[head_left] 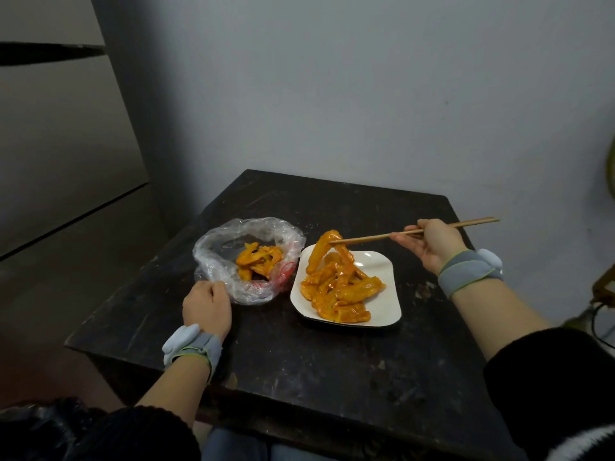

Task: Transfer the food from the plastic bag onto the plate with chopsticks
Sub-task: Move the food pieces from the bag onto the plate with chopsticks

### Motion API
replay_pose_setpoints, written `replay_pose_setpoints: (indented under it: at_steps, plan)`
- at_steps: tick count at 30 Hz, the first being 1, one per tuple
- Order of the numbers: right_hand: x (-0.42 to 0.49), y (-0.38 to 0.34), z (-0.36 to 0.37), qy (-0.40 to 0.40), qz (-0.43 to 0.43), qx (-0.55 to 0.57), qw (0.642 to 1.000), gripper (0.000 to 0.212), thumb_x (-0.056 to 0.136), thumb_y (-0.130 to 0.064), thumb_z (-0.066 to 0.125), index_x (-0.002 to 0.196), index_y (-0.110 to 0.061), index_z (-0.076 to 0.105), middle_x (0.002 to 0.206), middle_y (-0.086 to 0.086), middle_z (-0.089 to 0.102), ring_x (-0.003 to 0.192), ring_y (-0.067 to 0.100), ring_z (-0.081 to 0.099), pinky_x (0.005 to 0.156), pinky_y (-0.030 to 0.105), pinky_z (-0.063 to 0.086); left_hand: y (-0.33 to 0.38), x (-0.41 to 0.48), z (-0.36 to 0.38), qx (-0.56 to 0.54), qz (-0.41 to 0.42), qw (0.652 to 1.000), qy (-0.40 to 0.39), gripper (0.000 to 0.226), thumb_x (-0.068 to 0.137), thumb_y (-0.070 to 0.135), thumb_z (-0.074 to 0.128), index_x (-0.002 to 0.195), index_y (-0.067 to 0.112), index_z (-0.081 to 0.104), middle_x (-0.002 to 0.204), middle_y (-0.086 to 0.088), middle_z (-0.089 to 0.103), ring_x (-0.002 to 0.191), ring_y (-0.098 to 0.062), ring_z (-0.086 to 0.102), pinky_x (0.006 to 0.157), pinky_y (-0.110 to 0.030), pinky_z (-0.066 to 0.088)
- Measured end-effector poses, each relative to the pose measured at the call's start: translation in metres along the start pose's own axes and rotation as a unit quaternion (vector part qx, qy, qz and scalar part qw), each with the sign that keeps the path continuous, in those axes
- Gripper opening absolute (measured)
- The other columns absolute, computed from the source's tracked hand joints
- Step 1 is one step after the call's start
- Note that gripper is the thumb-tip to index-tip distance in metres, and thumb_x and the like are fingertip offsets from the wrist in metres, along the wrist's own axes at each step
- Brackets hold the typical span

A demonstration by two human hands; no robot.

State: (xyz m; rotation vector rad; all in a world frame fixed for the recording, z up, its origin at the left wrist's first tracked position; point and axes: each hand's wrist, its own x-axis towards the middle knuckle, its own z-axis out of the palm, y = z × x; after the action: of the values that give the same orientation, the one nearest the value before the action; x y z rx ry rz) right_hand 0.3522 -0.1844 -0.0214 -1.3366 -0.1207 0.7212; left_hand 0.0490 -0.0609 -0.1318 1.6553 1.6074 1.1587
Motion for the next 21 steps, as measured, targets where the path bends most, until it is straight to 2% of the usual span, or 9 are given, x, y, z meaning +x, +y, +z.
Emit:
replay_pose_setpoints:
  at_steps: [2,5,7,9,13,17,21]
  plan:
    - [-0.002,0.001,0.003,0.005,0.002,-0.019,1.0,0.018,0.101,-0.011,0.045,0.108,0.003,0.051,0.085,0.015,0.061,0.062,0.028,0.071,0.043,0.024,0.055,0.0,0.0,0.0,0.001,-0.002,1.0,-0.001,0.034,0.091,0.017,0.042,0.072,-0.008,0.056,0.08,-0.023,0.056,0.072,-0.032,0.05,0.065,-0.036,0.036]
    - [-0.005,0.001,0.01,0.005,0.002,-0.035,0.999,0.017,0.101,-0.012,0.045,0.104,0.004,0.053,0.084,0.015,0.061,0.069,0.028,0.069,0.047,0.026,0.058,0.001,0.0,-0.001,0.005,0.0,1.0,0.002,0.035,0.091,0.017,0.042,0.073,-0.01,0.056,0.08,-0.022,0.056,0.072,-0.033,0.05,0.065,-0.036,0.036]
    - [-0.006,-0.001,0.013,0.003,-0.003,-0.053,0.999,0.019,0.101,-0.013,0.046,0.092,0.002,0.054,0.08,0.015,0.062,0.066,0.027,0.069,0.05,0.028,0.06,0.001,0.0,-0.001,0.005,0.004,1.0,0.001,0.035,0.091,0.016,0.042,0.073,-0.011,0.056,0.08,-0.023,0.056,0.072,-0.034,0.05,0.066,-0.037,0.036]
    - [-0.005,-0.003,0.015,0.0,-0.018,-0.086,0.996,0.024,0.101,-0.015,0.046,0.085,0.001,0.054,0.076,0.017,0.063,0.059,0.025,0.07,0.048,0.026,0.058,0.001,0.0,0.0,0.006,0.004,1.0,0.001,0.035,0.091,0.016,0.042,0.073,-0.01,0.055,0.081,-0.022,0.056,0.073,-0.035,0.051,0.067,-0.039,0.037]
    - [-0.002,-0.01,0.02,-0.003,-0.071,-0.131,0.989,0.025,0.098,-0.016,0.049,0.081,0.0,0.056,0.072,0.02,0.065,0.048,0.024,0.07,0.042,0.024,0.055,-0.001,0.001,0.001,0.007,0.001,1.0,0.0,0.035,0.091,0.017,0.042,0.074,-0.009,0.056,0.081,-0.022,0.056,0.074,-0.036,0.052,0.068,-0.041,0.039]
    - [-0.002,-0.014,0.029,0.007,-0.129,-0.17,0.977,0.026,0.096,-0.018,0.05,0.077,-0.002,0.058,0.069,0.022,0.066,0.05,0.025,0.07,0.043,0.025,0.055,-0.001,0.002,0.001,0.007,0.005,1.0,-0.002,0.034,0.092,0.016,0.042,0.073,-0.009,0.057,0.081,-0.021,0.056,0.073,-0.033,0.051,0.065,-0.036,0.036]
    - [-0.006,-0.01,0.036,0.016,-0.146,-0.2,0.969,0.027,0.097,-0.02,0.05,0.078,-0.003,0.058,0.068,0.019,0.066,0.051,0.023,0.07,0.046,0.026,0.057,-0.001,0.002,0.001,0.007,0.0,1.0,-0.001,0.034,0.091,0.016,0.042,0.073,-0.009,0.056,0.081,-0.02,0.055,0.074,-0.033,0.051,0.066,-0.037,0.037]
